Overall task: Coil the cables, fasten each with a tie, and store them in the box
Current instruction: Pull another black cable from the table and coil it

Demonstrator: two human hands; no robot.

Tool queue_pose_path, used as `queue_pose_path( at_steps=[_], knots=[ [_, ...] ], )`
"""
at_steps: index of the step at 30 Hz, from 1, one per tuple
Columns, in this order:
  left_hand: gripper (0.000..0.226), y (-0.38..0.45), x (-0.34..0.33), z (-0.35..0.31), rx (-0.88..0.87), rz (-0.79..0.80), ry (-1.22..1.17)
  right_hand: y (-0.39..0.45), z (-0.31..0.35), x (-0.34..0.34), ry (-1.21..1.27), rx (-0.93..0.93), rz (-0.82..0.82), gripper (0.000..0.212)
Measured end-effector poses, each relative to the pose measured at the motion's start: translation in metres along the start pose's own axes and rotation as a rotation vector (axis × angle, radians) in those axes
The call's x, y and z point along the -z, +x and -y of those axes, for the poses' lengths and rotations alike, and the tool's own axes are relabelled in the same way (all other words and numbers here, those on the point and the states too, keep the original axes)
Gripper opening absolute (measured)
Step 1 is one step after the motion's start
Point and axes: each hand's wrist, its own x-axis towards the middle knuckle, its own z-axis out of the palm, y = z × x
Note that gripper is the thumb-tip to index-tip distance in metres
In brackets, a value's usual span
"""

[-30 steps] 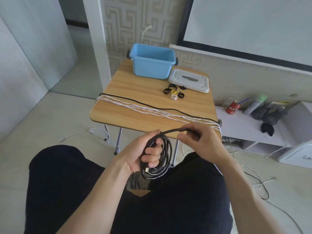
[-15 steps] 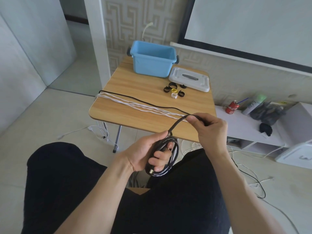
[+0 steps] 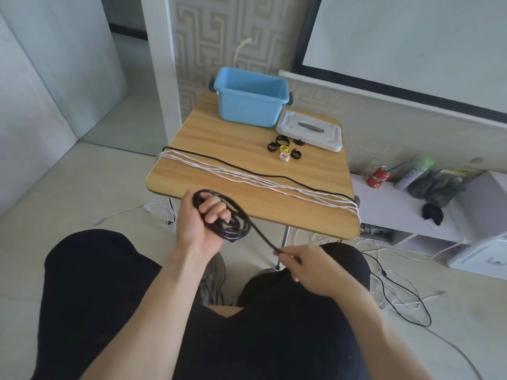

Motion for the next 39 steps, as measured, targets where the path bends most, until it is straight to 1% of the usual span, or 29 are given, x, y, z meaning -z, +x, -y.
queue_pose_path(
  at_steps=[2, 4, 6, 7, 9, 11, 13, 16, 18, 19, 20, 21, 22, 23, 24, 26, 27, 29, 31, 33, 35, 37, 39],
  knots=[
    [0.042, 0.001, 0.001, 0.000, -0.092, -0.098, 0.071, -0.006, 0.012, -0.008, -0.121, 0.034, 0.060, 0.027],
    [0.036, 0.002, 0.001, 0.006, -0.140, -0.168, 0.194, -0.009, 0.027, -0.018, -0.223, 0.045, 0.092, 0.029],
    [0.030, 0.002, 0.003, 0.015, -0.146, -0.185, 0.382, -0.011, 0.038, -0.026, -0.266, 0.018, 0.082, 0.027],
    [0.030, 0.002, 0.006, 0.019, -0.144, -0.170, 0.510, -0.012, 0.044, -0.028, -0.279, 0.020, 0.065, 0.025],
    [0.034, 0.000, 0.012, 0.024, -0.136, -0.107, 0.833, -0.011, 0.051, -0.027, -0.281, 0.063, 0.033, 0.025],
    [0.038, -0.001, 0.016, 0.028, -0.126, -0.004, 1.102, -0.011, 0.057, -0.018, -0.262, 0.111, -0.015, 0.023],
    [0.044, -0.002, 0.015, 0.031, -0.102, 0.117, 1.275, -0.011, 0.061, -0.007, -0.238, 0.155, -0.052, 0.021],
    [0.047, -0.004, 0.009, 0.040, -0.134, 0.255, 1.567, -0.015, 0.062, 0.008, -0.164, 0.208, -0.067, 0.017],
    [0.046, -0.006, 0.010, 0.041, -0.064, 0.303, 1.737, -0.017, 0.061, 0.020, -0.125, 0.199, -0.117, 0.023],
    [0.047, -0.006, 0.012, 0.040, 0.022, 0.337, 1.780, -0.017, 0.058, 0.026, -0.099, 0.193, -0.150, 0.027],
    [0.048, -0.005, 0.015, 0.038, 0.151, 0.365, 1.768, -0.016, 0.054, 0.033, -0.063, 0.195, -0.185, 0.031],
    [0.047, -0.005, 0.017, 0.035, 0.308, 0.388, 1.679, -0.015, 0.052, 0.038, -0.017, 0.202, -0.217, 0.033],
    [0.046, -0.007, 0.017, 0.033, 0.455, 0.407, 1.540, -0.014, 0.049, 0.043, 0.031, 0.213, -0.249, 0.034],
    [0.047, -0.007, 0.017, 0.031, 0.564, 0.436, 1.404, -0.012, 0.047, 0.047, 0.069, 0.220, -0.288, 0.035],
    [0.052, -0.009, 0.016, 0.030, 0.637, 0.472, 1.278, -0.010, 0.044, 0.051, 0.101, 0.217, -0.329, 0.036],
    [0.063, -0.012, 0.013, 0.029, 0.717, 0.560, 1.060, -0.005, 0.038, 0.056, 0.156, 0.199, -0.396, 0.038],
    [0.064, -0.012, 0.013, 0.027, 0.730, 0.597, 0.975, -0.003, 0.035, 0.058, 0.183, 0.196, -0.416, 0.038],
    [0.055, -0.011, 0.013, 0.022, 0.732, 0.649, 0.863, 0.001, 0.027, 0.056, 0.234, 0.184, -0.432, 0.034],
    [0.045, -0.009, 0.011, 0.019, 0.715, 0.700, 0.742, 0.004, 0.019, 0.049, 0.276, 0.163, -0.417, 0.023],
    [0.041, -0.009, 0.010, 0.018, 0.686, 0.710, 0.552, 0.007, 0.016, 0.035, 0.289, 0.174, -0.410, 0.016],
    [0.042, -0.008, 0.009, 0.019, 0.624, 0.668, 0.373, 0.009, 0.017, 0.021, 0.285, 0.206, -0.421, 0.023],
    [0.044, -0.009, 0.006, 0.019, 0.543, 0.598, 0.211, 0.010, 0.017, 0.011, 0.273, 0.202, -0.390, 0.032],
    [0.045, -0.010, 0.002, 0.018, 0.411, 0.463, 0.107, 0.011, 0.015, 0.001, 0.179, 0.171, -0.326, 0.034]
  ],
)
